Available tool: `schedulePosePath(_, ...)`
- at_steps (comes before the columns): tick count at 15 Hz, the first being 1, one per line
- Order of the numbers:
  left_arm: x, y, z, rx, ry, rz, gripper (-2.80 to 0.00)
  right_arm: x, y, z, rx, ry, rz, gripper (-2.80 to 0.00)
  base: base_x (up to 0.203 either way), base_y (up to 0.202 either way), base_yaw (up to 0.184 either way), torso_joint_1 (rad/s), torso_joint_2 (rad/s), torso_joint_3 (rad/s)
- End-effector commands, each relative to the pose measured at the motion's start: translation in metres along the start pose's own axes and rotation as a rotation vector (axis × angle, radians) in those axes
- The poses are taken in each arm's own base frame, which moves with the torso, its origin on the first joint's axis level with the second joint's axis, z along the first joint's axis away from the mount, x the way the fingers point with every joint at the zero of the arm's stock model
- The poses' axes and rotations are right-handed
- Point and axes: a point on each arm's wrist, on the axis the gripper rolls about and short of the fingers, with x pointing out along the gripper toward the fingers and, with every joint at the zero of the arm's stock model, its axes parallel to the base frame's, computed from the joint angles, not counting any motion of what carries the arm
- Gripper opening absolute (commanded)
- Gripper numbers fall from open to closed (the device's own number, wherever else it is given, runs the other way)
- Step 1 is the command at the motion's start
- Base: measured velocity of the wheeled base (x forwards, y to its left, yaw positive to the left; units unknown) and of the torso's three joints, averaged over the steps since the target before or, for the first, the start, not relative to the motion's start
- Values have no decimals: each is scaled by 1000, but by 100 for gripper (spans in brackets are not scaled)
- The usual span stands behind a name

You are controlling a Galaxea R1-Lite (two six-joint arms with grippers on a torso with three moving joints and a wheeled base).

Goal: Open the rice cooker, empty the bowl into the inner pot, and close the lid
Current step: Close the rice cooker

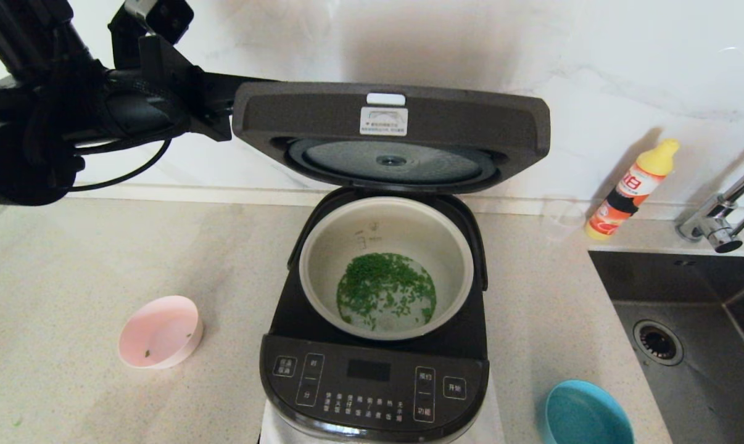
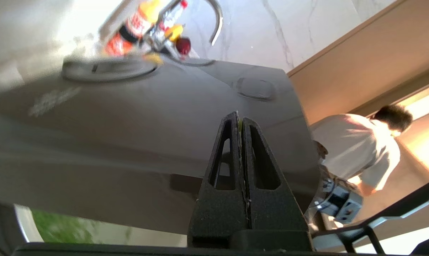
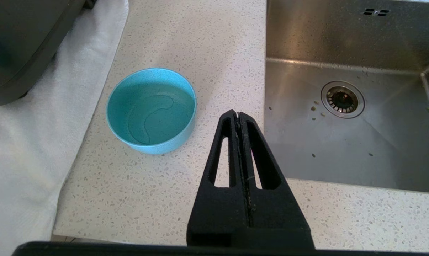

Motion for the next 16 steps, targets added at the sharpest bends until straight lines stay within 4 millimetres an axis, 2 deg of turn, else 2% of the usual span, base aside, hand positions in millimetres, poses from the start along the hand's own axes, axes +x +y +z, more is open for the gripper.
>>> schedulePosePath(1,0,8,-15,-57,15,3,-280,0,0,0,0,3,0,-280,0,0,0,0,0,0)
schedulePosePath(5,5,21,-44,-93,35,-11,-280,0,0,0,0,2,0,-280,0,0,0,0,0,0)
schedulePosePath(9,1,15,-77,-127,46,-13,-280,0,0,0,0,3,0,-280,0,0,0,0,0,0)
schedulePosePath(16,-6,21,-152,-228,77,-12,-280,0,0,0,0,3,0,-280,0,0,0,0,0,0)
